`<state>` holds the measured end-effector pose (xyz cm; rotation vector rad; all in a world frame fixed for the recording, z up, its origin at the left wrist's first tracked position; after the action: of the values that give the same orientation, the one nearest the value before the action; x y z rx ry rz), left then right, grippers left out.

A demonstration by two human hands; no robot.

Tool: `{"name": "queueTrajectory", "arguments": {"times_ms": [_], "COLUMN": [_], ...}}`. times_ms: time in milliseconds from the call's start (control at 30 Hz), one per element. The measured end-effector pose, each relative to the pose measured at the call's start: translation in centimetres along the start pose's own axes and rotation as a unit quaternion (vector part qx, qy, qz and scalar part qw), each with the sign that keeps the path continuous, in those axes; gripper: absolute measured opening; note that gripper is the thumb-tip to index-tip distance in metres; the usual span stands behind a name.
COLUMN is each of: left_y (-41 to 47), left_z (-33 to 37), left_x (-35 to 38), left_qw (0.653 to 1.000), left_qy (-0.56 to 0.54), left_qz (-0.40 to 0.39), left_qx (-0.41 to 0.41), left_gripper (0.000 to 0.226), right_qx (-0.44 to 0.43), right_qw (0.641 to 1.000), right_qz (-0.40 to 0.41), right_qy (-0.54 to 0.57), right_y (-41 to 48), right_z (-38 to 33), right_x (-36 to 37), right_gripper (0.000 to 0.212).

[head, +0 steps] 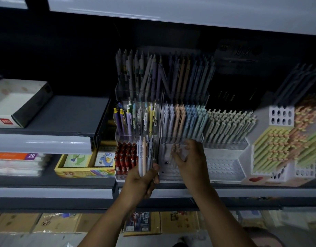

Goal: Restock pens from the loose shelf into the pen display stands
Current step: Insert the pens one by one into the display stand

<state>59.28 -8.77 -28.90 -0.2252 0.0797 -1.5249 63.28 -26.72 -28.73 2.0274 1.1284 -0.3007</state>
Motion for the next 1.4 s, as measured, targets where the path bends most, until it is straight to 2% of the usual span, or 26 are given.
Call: {"name": "queueTrajectory", "arguments": {"times_ms": [67, 133, 233, 333, 500, 633, 833, 967, 1067, 1167, 1300, 1400], "left_y": [0.0, 0.0, -0.1, -0.6, -1.0, -0.7, 0.0, 0.1, 0.3, 0.6, 1.0, 1.0], "left_z": [0.0, 0.0, 0.2, 0.5, 1.0, 0.5, -0.2, -0.2, -0.5, -1.0, -0.8, -0.5], "left_x": [0.0, 0.0, -0.1, -0.2, -0.2, -0.6, -1.0, -0.8, -0.9, -1.4, -1.5, -1.3], "left_qw": [1.0, 1.0, 1.0, 0.999, 0.999, 0.999, 0.999, 0.998, 0.996, 0.996, 0.997, 0.997], "left_qy": [0.005, 0.007, 0.017, 0.009, -0.003, -0.008, -0.05, -0.063, -0.084, -0.085, -0.065, -0.062], "left_qz": [-0.002, -0.003, -0.015, -0.036, -0.053, -0.032, -0.016, -0.014, 0.004, 0.036, 0.045, 0.049], "left_qx": [0.002, -0.001, -0.002, -0.004, -0.007, -0.009, 0.013, 0.014, 0.004, -0.009, -0.003, 0.003], "left_gripper": [0.042, 0.042, 0.046, 0.041, 0.033, 0.045, 0.043, 0.034, 0.02, 0.022, 0.027, 0.023], "right_qx": [-0.024, -0.002, 0.1, 0.183, 0.231, 0.228, 0.245, 0.221, 0.227, 0.203, 0.099, 0.052], "right_qw": [0.998, 0.993, 0.965, 0.925, 0.892, 0.891, 0.88, 0.907, 0.913, 0.931, 0.976, 0.985], "right_qz": [-0.03, -0.074, -0.135, -0.172, -0.196, -0.172, -0.152, -0.119, -0.061, -0.02, -0.066, -0.097], "right_qy": [0.04, 0.091, 0.199, 0.285, 0.336, 0.353, 0.378, 0.336, 0.334, 0.303, 0.183, 0.131], "right_y": [0.1, 0.2, 0.3, 0.4, 0.8, 0.9, 1.0, 1.6, 3.1, 4.7, 5.4, 5.2], "right_z": [-1.5, -2.8, -4.5, -5.1, -5.3, -5.1, -5.1, -4.9, -4.0, -2.8, -1.9, -1.7], "right_x": [0.1, 0.4, 0.7, 0.6, 0.2, -0.2, -0.3, -0.7, -1.7, -2.5, -1.8, -0.9], "right_gripper": [0.042, 0.038, 0.025, 0.023, 0.015, 0.011, 0.012, 0.013, 0.009, 0.01, 0.003, 0.004]}}
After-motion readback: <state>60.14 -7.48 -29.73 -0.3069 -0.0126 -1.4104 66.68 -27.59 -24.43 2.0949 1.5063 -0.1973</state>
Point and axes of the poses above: each hand's wrist, its own y-axis towards the middle knuckle, its own x-axis out of the palm, z = x × y, the point moved 2 cm from there along y, towards the middle knuckle, and after that the axes turned 10 degrees about z, right-handed, at the moved point
